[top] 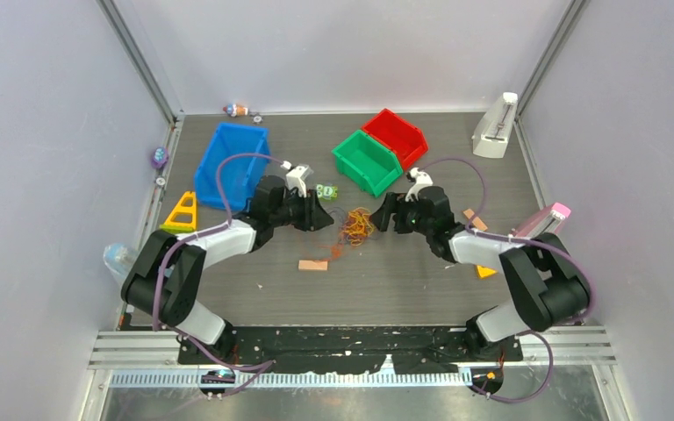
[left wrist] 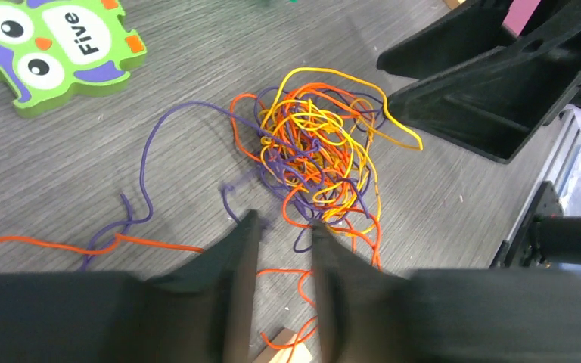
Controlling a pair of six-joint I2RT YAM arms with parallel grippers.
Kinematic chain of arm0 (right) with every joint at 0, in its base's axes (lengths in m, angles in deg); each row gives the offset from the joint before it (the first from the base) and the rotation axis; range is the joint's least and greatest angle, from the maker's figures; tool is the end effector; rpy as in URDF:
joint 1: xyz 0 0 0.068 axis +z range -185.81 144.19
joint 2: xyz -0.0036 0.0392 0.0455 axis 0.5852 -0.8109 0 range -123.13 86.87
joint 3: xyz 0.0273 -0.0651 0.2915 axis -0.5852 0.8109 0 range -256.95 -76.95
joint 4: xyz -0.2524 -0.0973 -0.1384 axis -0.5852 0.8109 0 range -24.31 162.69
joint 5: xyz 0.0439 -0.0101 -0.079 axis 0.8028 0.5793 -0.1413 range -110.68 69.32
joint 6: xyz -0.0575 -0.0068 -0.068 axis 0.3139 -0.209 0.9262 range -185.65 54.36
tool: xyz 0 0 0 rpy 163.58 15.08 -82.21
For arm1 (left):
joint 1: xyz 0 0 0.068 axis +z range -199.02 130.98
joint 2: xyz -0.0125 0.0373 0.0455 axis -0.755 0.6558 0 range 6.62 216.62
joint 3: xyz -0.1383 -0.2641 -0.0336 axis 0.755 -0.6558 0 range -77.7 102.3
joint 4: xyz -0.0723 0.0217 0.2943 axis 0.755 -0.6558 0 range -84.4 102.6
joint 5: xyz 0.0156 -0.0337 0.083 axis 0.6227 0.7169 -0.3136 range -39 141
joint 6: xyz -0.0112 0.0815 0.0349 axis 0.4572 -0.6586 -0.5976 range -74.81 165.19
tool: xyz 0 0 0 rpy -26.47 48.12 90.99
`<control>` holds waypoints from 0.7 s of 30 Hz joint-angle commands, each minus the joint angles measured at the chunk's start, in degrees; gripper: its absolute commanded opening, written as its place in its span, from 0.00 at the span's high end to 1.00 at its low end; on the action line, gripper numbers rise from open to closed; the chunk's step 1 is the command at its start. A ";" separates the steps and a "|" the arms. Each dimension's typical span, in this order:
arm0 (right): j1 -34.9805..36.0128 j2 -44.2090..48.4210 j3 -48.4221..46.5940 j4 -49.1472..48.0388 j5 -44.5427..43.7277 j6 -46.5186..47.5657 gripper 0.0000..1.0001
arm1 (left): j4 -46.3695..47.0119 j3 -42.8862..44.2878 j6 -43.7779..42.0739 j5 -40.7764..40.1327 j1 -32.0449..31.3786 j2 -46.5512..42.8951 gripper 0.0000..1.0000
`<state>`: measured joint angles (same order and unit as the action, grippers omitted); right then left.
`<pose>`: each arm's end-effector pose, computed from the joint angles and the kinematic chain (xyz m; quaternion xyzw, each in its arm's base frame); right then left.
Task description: Untangle the cables
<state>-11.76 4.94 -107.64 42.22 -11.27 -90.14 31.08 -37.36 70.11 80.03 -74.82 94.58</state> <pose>0.3072 0.1515 0.1431 -0.0391 0.8534 0.2758 0.4406 0.3206 -0.1979 0.1617 0.1334 0.8337 -0.4053 0.3505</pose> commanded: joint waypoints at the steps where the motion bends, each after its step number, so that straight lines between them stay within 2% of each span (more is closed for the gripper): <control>1: 1.41 -4.73 -4.26 -0.54 7.89 -0.25 0.17 | -5.09 3.01 -3.03 -5.50 -2.12 -0.27 0.52; 2: 1.91 -5.39 -5.44 0.19 7.72 -0.01 0.17 | -5.47 3.30 -3.60 -6.20 -2.79 -0.21 0.42; 4: 4.03 -8.15 -7.81 3.02 6.48 0.96 0.17 | -8.09 5.22 -5.11 -7.59 -4.38 0.70 0.33; 8: 6.25 -12.68 -11.86 6.04 5.95 1.84 0.21 | -12.08 9.39 -6.43 -8.19 -6.43 4.33 0.27; 11: 6.93 -15.45 -14.15 7.23 7.28 1.82 0.41 | -13.58 11.61 -5.80 -6.99 -6.54 7.42 0.27; 12: 7.09 -16.11 -14.49 7.72 7.55 1.77 0.44 | -14.57 12.54 -5.69 -6.62 -6.52 8.49 0.27; 15: 7.41 -16.94 -14.85 7.45 9.09 1.44 0.68 | -17.85 15.42 -5.55 -6.07 -6.62 12.03 0.30; 18: 7.71 -16.34 -14.62 7.17 9.20 1.43 0.87 | -20.34 17.15 -5.21 -6.64 -6.63 14.02 0.33; 21: 7.68 -13.96 -12.72 4.75 9.40 1.25 0.94 | -21.96 18.61 -4.88 -6.72 -6.58 15.69 0.34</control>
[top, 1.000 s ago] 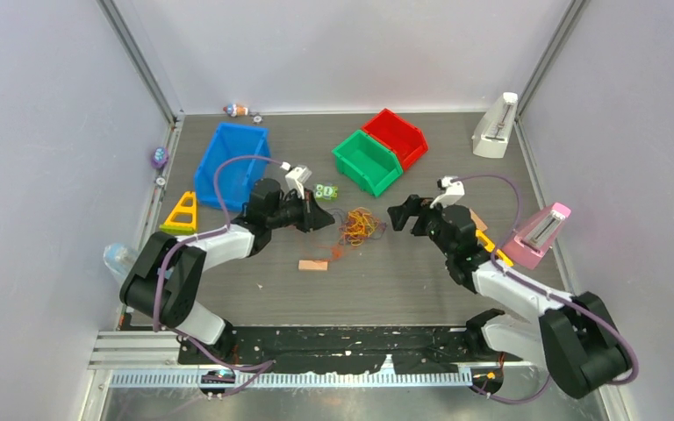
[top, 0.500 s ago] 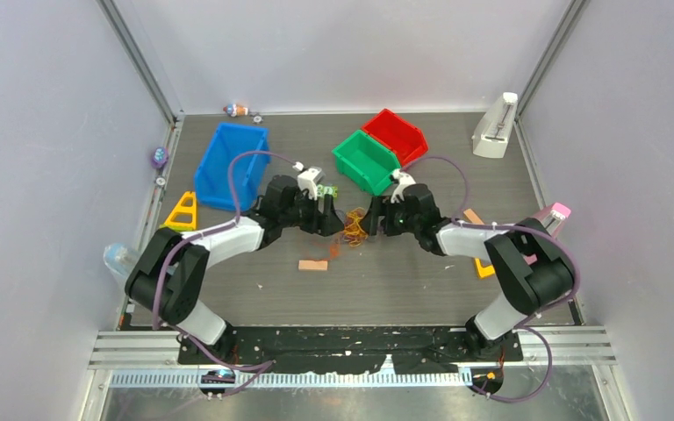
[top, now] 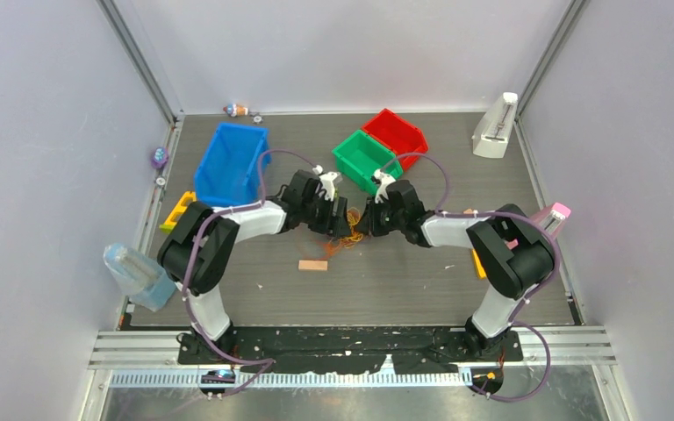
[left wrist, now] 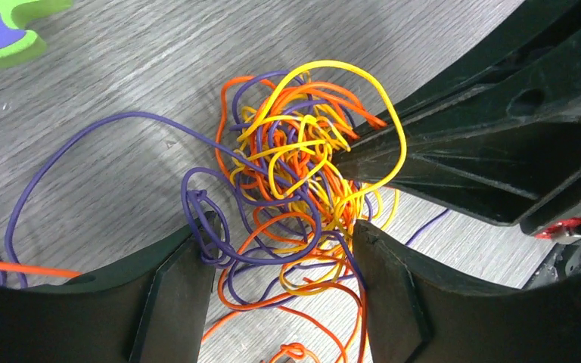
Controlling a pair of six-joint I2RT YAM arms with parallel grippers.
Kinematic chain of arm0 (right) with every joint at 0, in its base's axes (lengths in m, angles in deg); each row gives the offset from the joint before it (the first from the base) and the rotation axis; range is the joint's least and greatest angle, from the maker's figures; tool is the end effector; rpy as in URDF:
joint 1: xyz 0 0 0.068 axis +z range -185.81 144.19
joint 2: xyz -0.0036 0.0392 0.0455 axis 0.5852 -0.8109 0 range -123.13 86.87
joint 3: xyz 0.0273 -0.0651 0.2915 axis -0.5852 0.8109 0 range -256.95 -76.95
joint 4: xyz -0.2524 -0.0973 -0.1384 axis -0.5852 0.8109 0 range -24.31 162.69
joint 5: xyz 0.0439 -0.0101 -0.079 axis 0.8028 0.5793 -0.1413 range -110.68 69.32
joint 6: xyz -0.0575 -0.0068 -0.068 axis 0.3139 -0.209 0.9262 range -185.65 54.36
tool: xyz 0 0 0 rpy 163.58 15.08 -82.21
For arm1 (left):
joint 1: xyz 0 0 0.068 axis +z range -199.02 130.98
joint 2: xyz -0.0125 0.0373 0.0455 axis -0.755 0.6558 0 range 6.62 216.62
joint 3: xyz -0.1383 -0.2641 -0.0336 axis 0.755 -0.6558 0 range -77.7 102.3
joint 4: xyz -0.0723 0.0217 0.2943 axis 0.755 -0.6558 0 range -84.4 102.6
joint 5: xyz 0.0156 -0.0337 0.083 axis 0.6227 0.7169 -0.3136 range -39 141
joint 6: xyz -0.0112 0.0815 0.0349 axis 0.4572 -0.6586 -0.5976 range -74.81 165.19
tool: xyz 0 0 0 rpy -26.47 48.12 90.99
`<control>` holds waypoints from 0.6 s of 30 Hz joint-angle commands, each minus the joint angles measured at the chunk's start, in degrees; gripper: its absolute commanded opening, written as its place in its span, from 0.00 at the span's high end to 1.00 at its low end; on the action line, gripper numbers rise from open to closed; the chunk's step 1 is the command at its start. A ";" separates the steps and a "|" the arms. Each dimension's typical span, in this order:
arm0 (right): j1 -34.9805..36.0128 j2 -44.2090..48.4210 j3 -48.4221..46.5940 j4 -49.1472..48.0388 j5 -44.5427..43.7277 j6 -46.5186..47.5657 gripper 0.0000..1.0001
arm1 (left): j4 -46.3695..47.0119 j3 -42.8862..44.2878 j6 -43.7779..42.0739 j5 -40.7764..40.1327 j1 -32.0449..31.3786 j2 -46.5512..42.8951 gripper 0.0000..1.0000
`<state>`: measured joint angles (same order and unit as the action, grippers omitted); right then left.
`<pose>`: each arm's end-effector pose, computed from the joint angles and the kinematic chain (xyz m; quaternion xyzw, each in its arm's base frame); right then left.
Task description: Untangle the cables
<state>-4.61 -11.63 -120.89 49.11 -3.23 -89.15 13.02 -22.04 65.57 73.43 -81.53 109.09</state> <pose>0.3283 0.2269 0.1087 -0.1261 0.8818 0.3203 0.3223 0.3438 -0.2551 0.1215 0.1681 0.8980 -0.3240 0.2458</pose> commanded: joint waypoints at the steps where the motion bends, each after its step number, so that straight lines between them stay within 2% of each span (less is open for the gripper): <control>1: 0.48 3.14 1.09 -2.80 1.66 0.12 0.94 | -3.88 3.62 -0.11 0.38 0.09 1.74 0.35; 3: 0.57 4.64 2.37 -4.47 2.13 0.01 0.95 | -3.87 4.51 0.13 2.41 0.09 3.26 0.43; 5: 0.58 5.36 3.04 -4.89 2.46 0.06 0.95 | -5.03 6.13 0.44 4.19 0.11 5.42 0.57; 8: 0.45 6.25 3.37 -4.45 1.98 0.16 0.95 | -8.42 8.60 0.35 5.42 0.09 7.91 0.97; 9: 0.44 6.67 3.57 -4.31 0.63 0.20 0.95 | -8.72 8.45 0.14 4.48 0.14 7.55 1.00; 12: -0.21 10.05 4.77 -1.57 -5.35 0.45 0.95 | -7.91 5.66 -0.21 -0.34 0.75 3.51 1.00; 18: -5.54 18.28 8.17 6.82 -29.06 -4.15 0.95 | -0.96 -3.48 3.09 -4.49 6.29 -4.15 1.00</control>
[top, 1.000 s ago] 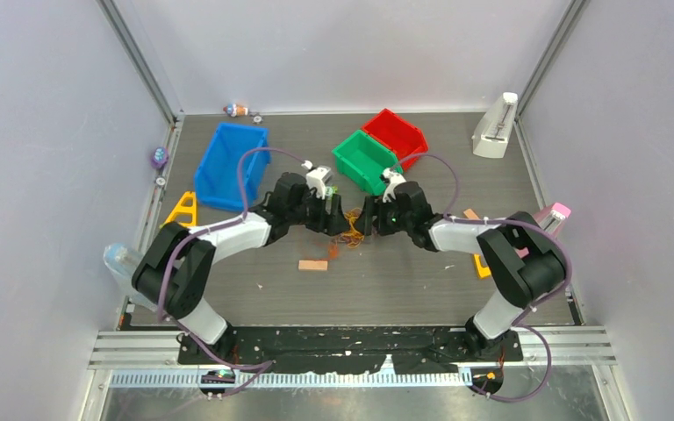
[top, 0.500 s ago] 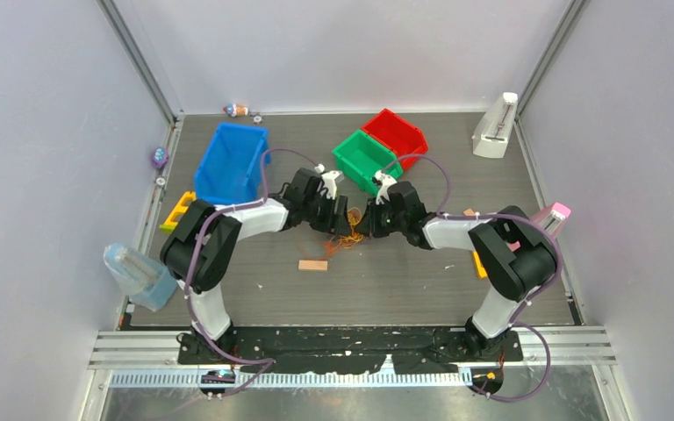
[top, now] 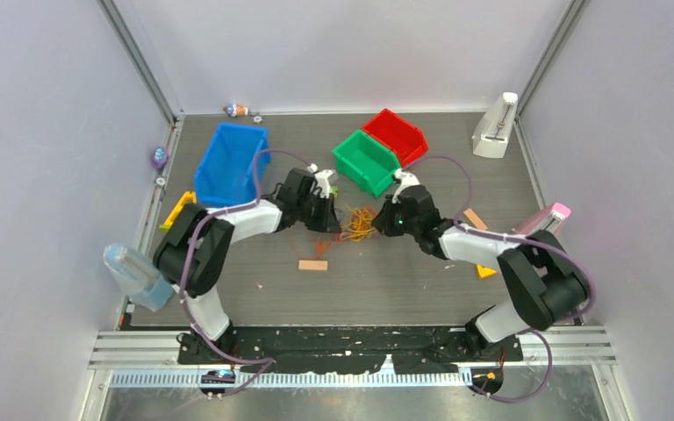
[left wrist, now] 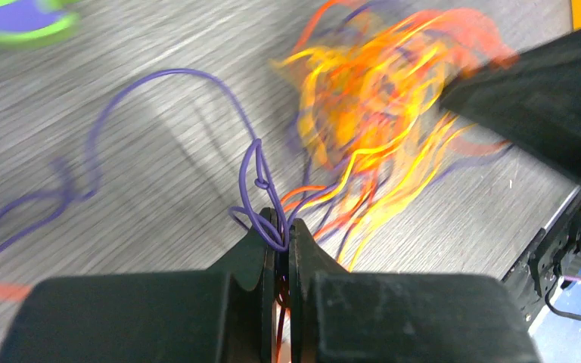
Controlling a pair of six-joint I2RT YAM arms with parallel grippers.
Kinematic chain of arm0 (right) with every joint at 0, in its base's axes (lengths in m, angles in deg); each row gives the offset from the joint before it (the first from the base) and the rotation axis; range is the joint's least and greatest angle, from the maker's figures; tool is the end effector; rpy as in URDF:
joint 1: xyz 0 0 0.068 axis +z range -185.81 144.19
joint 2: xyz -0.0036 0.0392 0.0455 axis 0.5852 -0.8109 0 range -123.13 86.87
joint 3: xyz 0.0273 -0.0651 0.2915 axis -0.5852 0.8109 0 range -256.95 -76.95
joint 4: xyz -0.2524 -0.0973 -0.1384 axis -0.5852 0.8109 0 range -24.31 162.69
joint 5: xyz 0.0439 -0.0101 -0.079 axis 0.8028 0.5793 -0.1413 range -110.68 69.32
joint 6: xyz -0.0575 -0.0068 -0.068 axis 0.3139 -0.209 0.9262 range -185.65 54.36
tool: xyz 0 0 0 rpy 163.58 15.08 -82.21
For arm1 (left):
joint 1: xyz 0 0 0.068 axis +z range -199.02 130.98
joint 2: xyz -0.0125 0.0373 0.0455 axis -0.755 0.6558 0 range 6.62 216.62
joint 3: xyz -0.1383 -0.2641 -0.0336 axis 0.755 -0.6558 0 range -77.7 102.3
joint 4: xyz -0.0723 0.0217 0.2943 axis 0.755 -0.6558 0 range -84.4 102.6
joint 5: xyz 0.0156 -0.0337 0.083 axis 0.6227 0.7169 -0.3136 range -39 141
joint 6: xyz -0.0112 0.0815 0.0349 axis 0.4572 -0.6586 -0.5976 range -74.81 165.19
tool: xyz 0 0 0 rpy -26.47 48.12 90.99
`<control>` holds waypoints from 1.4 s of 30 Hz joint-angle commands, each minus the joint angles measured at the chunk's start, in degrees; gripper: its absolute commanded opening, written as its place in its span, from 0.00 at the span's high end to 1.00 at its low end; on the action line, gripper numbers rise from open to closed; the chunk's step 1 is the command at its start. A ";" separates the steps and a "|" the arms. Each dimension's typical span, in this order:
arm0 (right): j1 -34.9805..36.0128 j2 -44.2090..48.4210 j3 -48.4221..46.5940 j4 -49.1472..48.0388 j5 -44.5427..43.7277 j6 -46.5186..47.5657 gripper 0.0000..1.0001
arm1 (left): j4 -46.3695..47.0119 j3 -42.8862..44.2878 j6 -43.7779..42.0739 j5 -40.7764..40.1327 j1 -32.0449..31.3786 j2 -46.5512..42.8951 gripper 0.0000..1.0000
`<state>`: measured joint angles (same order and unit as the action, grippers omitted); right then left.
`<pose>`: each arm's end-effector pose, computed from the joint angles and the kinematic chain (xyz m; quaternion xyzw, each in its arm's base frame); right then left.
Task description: Untangle the cables
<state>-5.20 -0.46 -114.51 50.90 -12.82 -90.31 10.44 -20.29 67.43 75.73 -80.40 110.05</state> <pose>0.3083 0.1952 0.1351 -0.0776 0.8820 0.2677 0.3800 0.3497 -0.2522 0.1215 0.1489 0.9035 -0.3358 0.2209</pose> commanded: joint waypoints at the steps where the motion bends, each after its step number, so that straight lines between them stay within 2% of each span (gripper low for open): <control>1: -6.57 8.91 2.84 6.28 -21.22 -3.79 0.95 | 3.14 -6.61 1.92 -7.11 5.81 -6.18 1.00; 5: -9.97 15.11 6.86 8.20 -30.79 -9.06 0.95 | 7.18 -12.07 4.02 -12.18 7.76 -11.91 1.00; 10: -11.35 21.39 11.27 5.43 -32.06 -10.89 0.95 | 9.58 -16.50 5.21 -19.20 7.89 -17.78 1.00; 15: -11.74 25.42 12.83 7.97 -39.33 -13.81 0.95 | 11.71 -23.44 5.37 -32.07 8.11 -28.05 1.00; 19: -11.85 26.70 14.19 4.61 -35.92 -11.73 0.95 | 12.70 -27.76 5.93 -40.65 8.16 -35.76 1.00; 24: -12.80 27.18 13.32 11.66 -44.04 -17.80 0.95 | 10.25 -30.28 8.13 -51.24 8.17 -41.42 1.00; 29: -13.33 31.31 15.63 11.88 -46.94 -20.07 0.95 | 12.25 -31.63 7.38 -51.11 8.17 -43.46 1.00; 33: -13.30 35.21 16.60 14.35 -52.79 -22.63 0.95 | 12.17 -31.75 7.00 -51.06 8.17 -44.63 1.00; 35: -13.30 37.39 17.46 14.42 -54.27 -22.82 0.95 | 15.25 -32.99 5.49 -47.45 8.17 -45.53 1.00; 38: -13.27 39.23 19.50 9.75 -50.46 -18.60 0.94 | 19.90 -33.60 2.48 -37.85 8.09 -45.36 1.00; 39: -13.29 39.20 19.48 7.93 -48.28 -16.76 0.95 | 19.87 -33.05 1.98 -35.90 8.08 -44.83 0.93; 40: -13.29 38.80 19.26 6.79 -47.27 -16.00 0.95 | 19.08 -32.27 1.60 -34.65 8.04 -44.31 0.76; 42: -13.30 37.46 18.61 4.50 -43.49 -12.82 0.93 | 16.59 -30.28 1.05 -33.12 7.84 -43.15 0.35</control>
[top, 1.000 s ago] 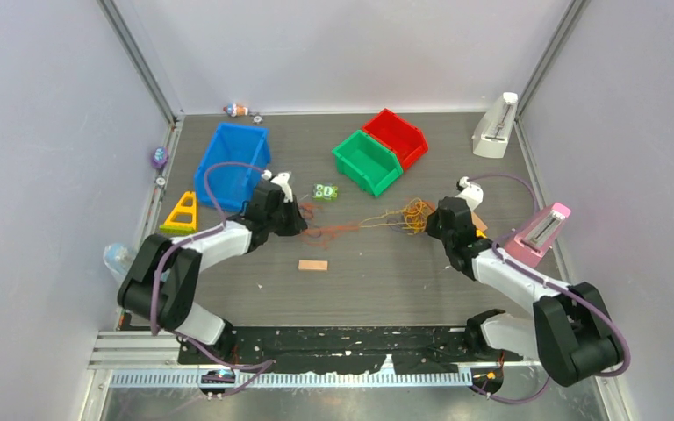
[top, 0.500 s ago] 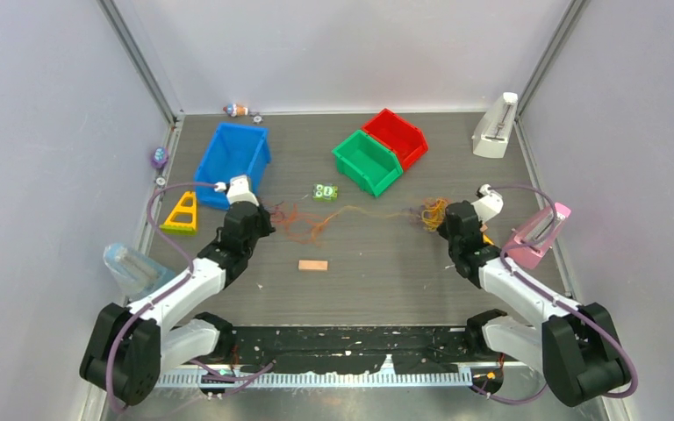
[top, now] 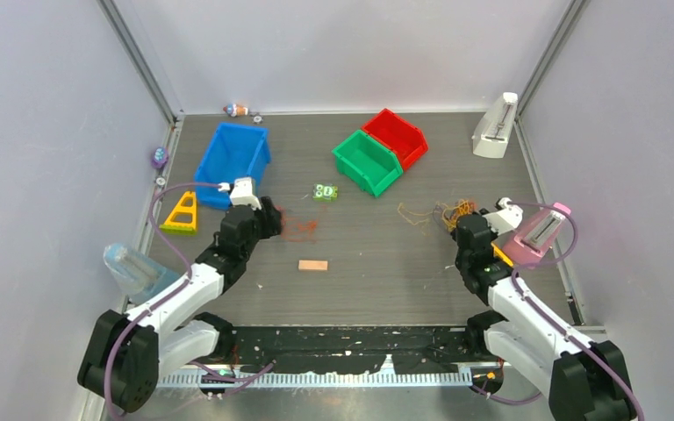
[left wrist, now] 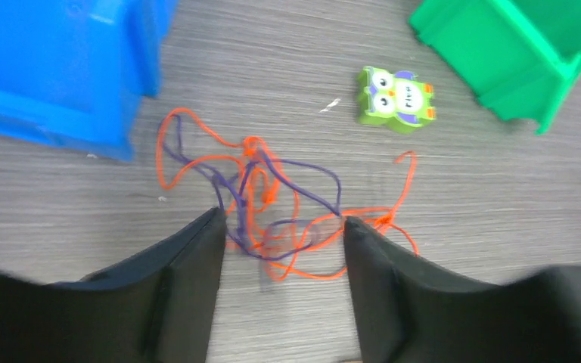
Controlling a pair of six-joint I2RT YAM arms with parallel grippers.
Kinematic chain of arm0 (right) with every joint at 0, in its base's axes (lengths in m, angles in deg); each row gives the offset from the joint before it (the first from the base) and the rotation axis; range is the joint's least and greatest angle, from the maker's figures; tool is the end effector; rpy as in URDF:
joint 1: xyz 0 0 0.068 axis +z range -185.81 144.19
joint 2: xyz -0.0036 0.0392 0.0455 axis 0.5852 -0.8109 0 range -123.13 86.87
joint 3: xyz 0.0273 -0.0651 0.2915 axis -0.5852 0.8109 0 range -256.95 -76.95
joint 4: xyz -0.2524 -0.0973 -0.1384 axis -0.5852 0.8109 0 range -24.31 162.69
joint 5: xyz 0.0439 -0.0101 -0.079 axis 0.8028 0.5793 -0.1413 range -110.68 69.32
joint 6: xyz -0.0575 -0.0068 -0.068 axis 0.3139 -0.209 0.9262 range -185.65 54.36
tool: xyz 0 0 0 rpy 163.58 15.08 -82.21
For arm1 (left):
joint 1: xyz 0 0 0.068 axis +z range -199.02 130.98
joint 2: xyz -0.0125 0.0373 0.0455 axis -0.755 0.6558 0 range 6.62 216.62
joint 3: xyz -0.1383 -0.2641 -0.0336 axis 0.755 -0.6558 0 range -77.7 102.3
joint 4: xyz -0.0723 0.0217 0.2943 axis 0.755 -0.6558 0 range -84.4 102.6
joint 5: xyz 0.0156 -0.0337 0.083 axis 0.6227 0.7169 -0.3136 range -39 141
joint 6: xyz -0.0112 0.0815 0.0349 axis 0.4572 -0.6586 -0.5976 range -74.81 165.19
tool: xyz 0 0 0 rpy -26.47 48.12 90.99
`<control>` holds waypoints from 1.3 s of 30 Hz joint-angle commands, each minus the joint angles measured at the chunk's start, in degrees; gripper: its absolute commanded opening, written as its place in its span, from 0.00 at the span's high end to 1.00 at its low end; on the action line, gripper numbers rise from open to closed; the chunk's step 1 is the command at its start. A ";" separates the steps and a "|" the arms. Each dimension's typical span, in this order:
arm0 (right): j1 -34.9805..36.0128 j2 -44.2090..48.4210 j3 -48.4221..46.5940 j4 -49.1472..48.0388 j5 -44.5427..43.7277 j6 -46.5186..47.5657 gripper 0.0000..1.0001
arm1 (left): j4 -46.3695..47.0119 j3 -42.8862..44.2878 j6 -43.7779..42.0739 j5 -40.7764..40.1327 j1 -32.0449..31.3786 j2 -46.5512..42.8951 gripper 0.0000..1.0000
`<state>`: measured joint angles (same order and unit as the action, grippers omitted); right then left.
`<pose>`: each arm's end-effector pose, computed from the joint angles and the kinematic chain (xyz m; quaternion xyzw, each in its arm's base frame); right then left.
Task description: Untangle the cables
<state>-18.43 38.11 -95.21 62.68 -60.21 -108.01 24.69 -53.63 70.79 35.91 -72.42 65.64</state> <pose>0.2326 0.0198 0.1752 0.3453 0.7475 -0.0074 0.5674 0.2659 -0.0924 0.1884 -0.0885 0.8245 -0.1278 0.5442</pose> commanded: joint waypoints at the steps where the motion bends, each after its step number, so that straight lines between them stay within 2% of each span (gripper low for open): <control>1: -0.07 -1.80 -0.84 -8.73 9.39 8.76 0.90 | 1.70 3.43 -2.46 6.48 -0.40 1.38 0.23; 2: -0.07 -3.50 -1.56 -11.13 12.51 10.71 0.88 | 1.39 3.62 -2.67 5.94 -0.68 1.47 0.10; 3: -0.07 -4.45 -2.11 -11.71 18.53 13.27 0.86 | 0.92 3.75 -3.03 5.24 -0.95 1.37 0.05; 4: 0.04 -6.60 -3.16 -12.52 20.73 14.02 0.84 | 0.06 4.10 -3.29 4.46 -1.20 1.24 0.03; 6: 0.24 -9.51 -4.38 -13.11 26.05 15.38 0.66 | -1.90 4.90 -4.14 2.11 -1.76 1.18 0.03; 7: 0.35 -10.26 -4.75 -13.18 27.08 16.09 0.48 | -3.04 5.51 -4.53 1.25 -1.82 1.56 0.03; 8: 0.67 -11.22 -5.20 -13.28 28.15 16.44 0.40 | -4.29 6.34 -4.90 0.85 -1.83 2.29 0.03; 9: 0.96 -11.47 -5.25 -13.53 28.39 17.06 0.28 | -5.57 7.27 -5.09 0.74 -1.89 3.15 0.04; 11: 2.48 -11.58 -5.29 -14.31 28.58 18.18 0.20 | -7.86 9.42 -5.91 1.70 -2.23 5.48 0.06; 17: 5.45 -10.69 -5.17 -15.17 26.58 20.41 0.17 | -16.58 21.58 -15.65 -1.04 -12.91 19.14 0.12; 22: 5.46 -10.53 -4.92 -15.44 26.08 20.18 0.17 | -23.30 29.22 -15.43 4.06 -13.22 29.44 0.11; 25: 5.46 -10.41 -4.71 -15.68 26.13 20.11 0.17 | -27.23 32.60 -14.38 3.81 -13.17 34.05 0.15; 28: 5.44 -10.40 -4.71 -15.79 26.01 19.98 0.17 | -29.40 35.04 -13.55 5.12 -12.97 37.48 0.27; 30: 5.46 -10.49 -4.71 -15.80 25.93 19.92 0.17 | -30.22 36.26 -13.21 7.57 -12.54 39.33 0.42; 33: 5.42 -10.67 -4.65 -15.95 25.56 19.59 0.18 | -32.28 38.28 -12.89 9.93 -11.92 41.95 0.67; 36: 5.47 -10.99 -4.80 -15.91 25.32 19.54 0.18 | -32.34 38.64 -12.60 11.50 -11.52 42.14 0.99; 39: 5.45 -10.95 -4.90 -15.87 25.04 19.60 0.18 | -27.76 35.12 -12.30 13.35 -11.51 38.17 1.00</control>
<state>-13.14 26.51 -98.27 49.44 -33.98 -88.61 -5.99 -16.99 57.98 45.30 -84.31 108.07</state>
